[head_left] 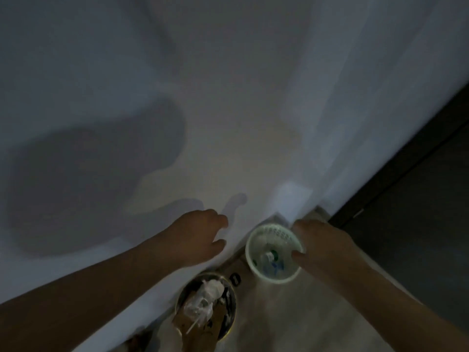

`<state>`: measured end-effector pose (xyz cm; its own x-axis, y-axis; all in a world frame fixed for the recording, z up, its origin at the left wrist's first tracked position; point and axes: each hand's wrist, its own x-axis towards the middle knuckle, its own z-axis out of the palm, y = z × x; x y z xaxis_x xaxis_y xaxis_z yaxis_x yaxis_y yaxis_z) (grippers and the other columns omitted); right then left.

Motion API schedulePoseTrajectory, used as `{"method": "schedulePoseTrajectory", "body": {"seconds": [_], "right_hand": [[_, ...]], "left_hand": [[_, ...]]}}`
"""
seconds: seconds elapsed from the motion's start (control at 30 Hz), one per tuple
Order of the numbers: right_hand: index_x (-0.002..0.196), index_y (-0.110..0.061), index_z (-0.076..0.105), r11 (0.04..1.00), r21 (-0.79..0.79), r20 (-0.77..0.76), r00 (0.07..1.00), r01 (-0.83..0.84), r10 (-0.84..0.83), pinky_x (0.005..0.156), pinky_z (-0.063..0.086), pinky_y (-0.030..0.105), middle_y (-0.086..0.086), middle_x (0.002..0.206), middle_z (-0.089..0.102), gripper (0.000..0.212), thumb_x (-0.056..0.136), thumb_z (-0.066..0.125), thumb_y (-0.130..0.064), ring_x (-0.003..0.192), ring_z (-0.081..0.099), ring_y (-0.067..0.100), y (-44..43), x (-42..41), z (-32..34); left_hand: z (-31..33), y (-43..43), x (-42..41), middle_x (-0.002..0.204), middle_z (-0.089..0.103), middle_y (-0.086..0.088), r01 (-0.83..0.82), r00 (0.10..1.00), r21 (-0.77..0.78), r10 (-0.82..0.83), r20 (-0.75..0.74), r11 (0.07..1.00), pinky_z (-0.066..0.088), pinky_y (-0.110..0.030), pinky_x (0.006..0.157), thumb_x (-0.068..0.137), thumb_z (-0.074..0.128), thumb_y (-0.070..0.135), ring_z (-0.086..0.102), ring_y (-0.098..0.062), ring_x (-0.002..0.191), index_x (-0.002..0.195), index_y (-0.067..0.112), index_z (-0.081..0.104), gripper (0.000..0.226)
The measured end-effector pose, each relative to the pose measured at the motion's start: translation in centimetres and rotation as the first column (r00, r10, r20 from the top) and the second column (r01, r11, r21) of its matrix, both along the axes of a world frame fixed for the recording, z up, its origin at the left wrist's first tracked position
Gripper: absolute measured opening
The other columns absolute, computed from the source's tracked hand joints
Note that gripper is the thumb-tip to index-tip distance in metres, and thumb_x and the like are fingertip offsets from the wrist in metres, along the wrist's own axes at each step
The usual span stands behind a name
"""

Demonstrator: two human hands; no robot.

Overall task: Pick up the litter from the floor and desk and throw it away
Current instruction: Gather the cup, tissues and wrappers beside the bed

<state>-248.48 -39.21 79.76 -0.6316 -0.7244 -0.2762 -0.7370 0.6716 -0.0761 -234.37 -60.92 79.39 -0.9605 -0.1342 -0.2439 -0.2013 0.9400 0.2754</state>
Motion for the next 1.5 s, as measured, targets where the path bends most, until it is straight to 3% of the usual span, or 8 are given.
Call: {"method": "schedulePoseTrajectory", "body": {"seconds": [0.1,0.27,0.53,0.8,1.0,1.1,1.27,1.5], "right_hand": [[0.126,-0.030,0.045,0.990,-0.125,0.046,0.996,-0.071,0.078,0.084,0.049,0.025,-0.008,0.116,0.055,0.046,0.086,0.061,-0.046,0.101,0.056,0.010,0.5,-0.1,7.2],[0.134,-0.036,0.040,0.912,-0.259,-0.087,0.948,-0.317,0.305,0.090,0.043,0.020,-0.013,0.122,0.053,0.051,0.088,0.056,-0.051,0.109,0.053,0.007,1.0,0.8,17.0],[0.126,-0.038,0.048,0.608,-0.388,-0.281,0.717,-0.693,0.638,0.088,0.040,0.020,-0.017,0.120,0.055,0.043,0.086,0.057,-0.048,0.110,0.052,0.004,-3.8,9.9,27.6],[0.125,-0.035,0.049,0.148,-0.423,-0.374,0.321,-0.894,0.870,0.091,0.042,0.023,-0.016,0.119,0.055,0.042,0.086,0.055,-0.047,0.109,0.053,0.004,-7.7,27.3,32.5],[0.127,-0.035,0.049,-0.195,-0.435,-0.399,-0.006,-0.879,0.917,0.088,0.043,0.022,-0.015,0.120,0.055,0.043,0.086,0.055,-0.046,0.107,0.055,0.006,-4.8,43.9,34.0],[0.130,-0.035,0.047,-0.338,-0.424,-0.381,-0.173,-0.840,0.908,0.091,0.043,0.023,-0.014,0.124,0.054,0.046,0.087,0.055,-0.047,0.111,0.053,0.007,-0.9,52.4,34.2],[0.114,-0.028,0.055,-0.518,-0.417,-0.397,-0.363,-0.747,0.843,0.084,0.045,0.027,-0.011,0.111,0.058,0.037,0.083,0.057,-0.047,0.105,0.056,0.011,7.7,65.4,33.8],[0.107,-0.025,0.056,-0.638,-0.418,-0.361,-0.526,-0.647,0.770,0.085,0.048,0.032,-0.009,0.105,0.060,0.034,0.080,0.055,-0.045,0.100,0.056,0.011,18.8,80.3,31.7]], "left_hand": [[7.2,1.1,1.3,0.130,0.055,0.003,-0.084,0.987,-0.051,0.076,-0.139,0.995,0.039,-0.022,0.097,0.095,0.050,0.040,0.054,-0.012,0.115,0.138,0.023,0.046,0.046],[16.2,4.6,5.7,0.133,0.055,0.009,-0.259,0.931,-0.119,0.215,-0.295,0.958,0.030,-0.013,0.100,0.093,0.053,0.043,0.051,-0.008,0.120,0.136,0.027,0.048,0.046],[25.4,8.3,18.8,0.125,0.055,0.016,-0.614,0.756,-0.208,0.491,-0.432,0.762,0.034,-0.009,0.088,0.091,0.052,0.048,0.055,-0.003,0.110,0.132,0.035,0.049,0.043],[30.2,15.7,37.6,0.123,0.054,0.018,-0.894,0.448,-0.266,0.736,-0.507,0.361,0.040,-0.014,0.090,0.090,0.052,0.051,0.056,-0.002,0.109,0.130,0.037,0.048,0.043],[31.8,26.8,51.7,0.116,0.059,0.011,-0.972,0.152,-0.232,0.835,-0.529,0.030,0.045,-0.022,0.090,0.086,0.060,0.044,0.060,-0.008,0.103,0.124,0.032,0.056,0.040],[31.9,34.1,58.0,0.114,0.060,0.014,-0.962,0.034,-0.246,0.845,-0.533,-0.117,0.043,-0.014,0.085,0.085,0.060,0.046,0.059,-0.005,0.102,0.120,0.034,0.057,0.037],[31.7,46.7,67.3,0.102,0.051,0.026,-0.910,-0.172,-0.236,0.829,-0.531,-0.340,0.033,0.003,0.069,0.084,0.061,0.047,0.054,0.004,0.094,0.115,0.039,0.056,0.032],[30.5,62.1,76.7,0.116,0.055,0.020,-0.809,-0.411,-0.186,0.763,-0.500,-0.558,0.044,-0.018,0.089,0.088,0.055,0.051,0.053,0.001,0.103,0.122,0.038,0.052,0.037]]}}
